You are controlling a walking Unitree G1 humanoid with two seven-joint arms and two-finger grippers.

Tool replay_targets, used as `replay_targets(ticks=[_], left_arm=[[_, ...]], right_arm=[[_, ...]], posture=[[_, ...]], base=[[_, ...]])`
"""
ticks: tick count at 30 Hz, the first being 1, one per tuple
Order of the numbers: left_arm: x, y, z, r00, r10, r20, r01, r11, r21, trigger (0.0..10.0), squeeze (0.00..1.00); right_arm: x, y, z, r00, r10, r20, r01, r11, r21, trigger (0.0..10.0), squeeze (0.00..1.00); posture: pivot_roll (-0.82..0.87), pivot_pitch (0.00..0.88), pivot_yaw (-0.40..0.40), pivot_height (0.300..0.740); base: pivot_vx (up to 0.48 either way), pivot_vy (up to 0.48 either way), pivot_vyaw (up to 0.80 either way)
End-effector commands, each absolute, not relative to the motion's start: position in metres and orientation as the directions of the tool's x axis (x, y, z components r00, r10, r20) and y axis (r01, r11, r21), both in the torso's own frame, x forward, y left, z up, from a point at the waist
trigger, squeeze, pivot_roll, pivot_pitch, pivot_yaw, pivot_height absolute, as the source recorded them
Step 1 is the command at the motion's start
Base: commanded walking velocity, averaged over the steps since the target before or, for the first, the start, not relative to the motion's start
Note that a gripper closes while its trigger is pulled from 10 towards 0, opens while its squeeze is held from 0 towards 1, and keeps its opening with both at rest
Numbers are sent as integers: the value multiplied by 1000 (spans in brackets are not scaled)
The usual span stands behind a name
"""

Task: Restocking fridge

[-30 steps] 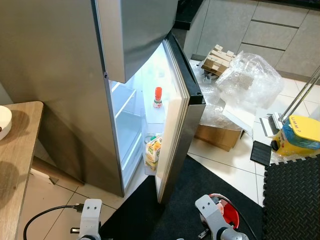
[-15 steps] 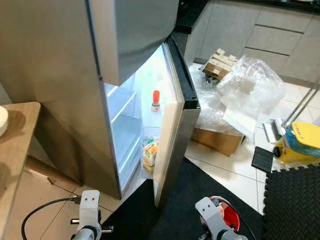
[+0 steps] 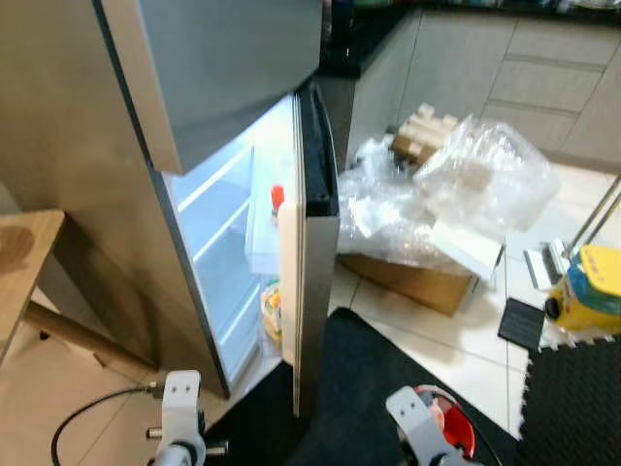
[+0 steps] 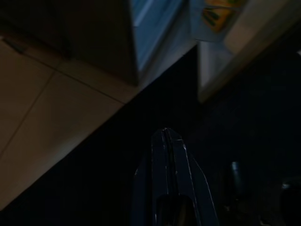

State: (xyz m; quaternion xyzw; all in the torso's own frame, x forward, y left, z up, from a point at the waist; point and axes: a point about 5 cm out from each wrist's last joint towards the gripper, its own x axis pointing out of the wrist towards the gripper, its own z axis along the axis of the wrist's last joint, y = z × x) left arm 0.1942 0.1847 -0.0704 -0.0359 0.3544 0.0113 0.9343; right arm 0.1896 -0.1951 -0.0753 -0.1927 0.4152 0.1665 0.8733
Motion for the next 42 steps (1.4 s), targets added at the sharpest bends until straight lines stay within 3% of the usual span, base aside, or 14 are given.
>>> replay_targets(ticks=[1, 11, 14, 19, 23, 29, 35, 42], left_arm=[[191, 184, -72, 746, -12, -665, -40, 997, -63, 10000, 0], [201, 178, -65, 774, -42, -631, 61, 998, 8, 10000, 0], [231, 160, -46, 819, -158, -552, 253, 962, 100, 10000, 0], [252, 149, -30, 848, -212, -486, 281, 957, 74, 10000, 0], [290, 121, 4, 866, -338, -369, 389, 918, 72, 10000, 0], [318, 104, 35, 877, -390, -280, 423, 904, 66, 10000, 0], [332, 88, 56, 845, -488, -219, 492, 870, -39, 10000, 0], [339, 69, 71, 776, -600, -193, 601, 797, -59, 10000, 0]], right_arm=[[193, -194, -73, 616, 135, -776, -445, 872, -202, 10000, 0], [193, -194, -73, 614, 137, -777, -451, 869, -203, 10000, 0], [193, -197, -72, 616, 136, -776, -454, 866, -209, 10000, 0], [195, -199, -71, 623, 132, -771, -451, 866, -215, 10000, 0], [200, -200, -68, 648, 130, -751, -432, 874, -222, 10000, 0], [201, -198, -67, 660, 136, -739, -427, 877, -220, 10000, 0], [201, -197, -66, 672, 143, -727, -427, 876, -222, 10000, 0], [201, -198, -65, 683, 138, -717, -413, 883, -223, 10000, 0]], posture=[[-144, 78, -17, 700], [-147, 73, -24, 700], [-148, 71, -26, 700], [-153, 72, -22, 700], [-169, 85, -16, 700], [-184, 101, -7, 700], [-197, 116, 4, 700], [-210, 136, 24, 700]], base=[[0, 0, 0], [0, 0, 0], [0, 0, 0], [0, 0, 0], [0, 0, 0], [0, 0, 0], [0, 0, 0], [0, 0, 0]])
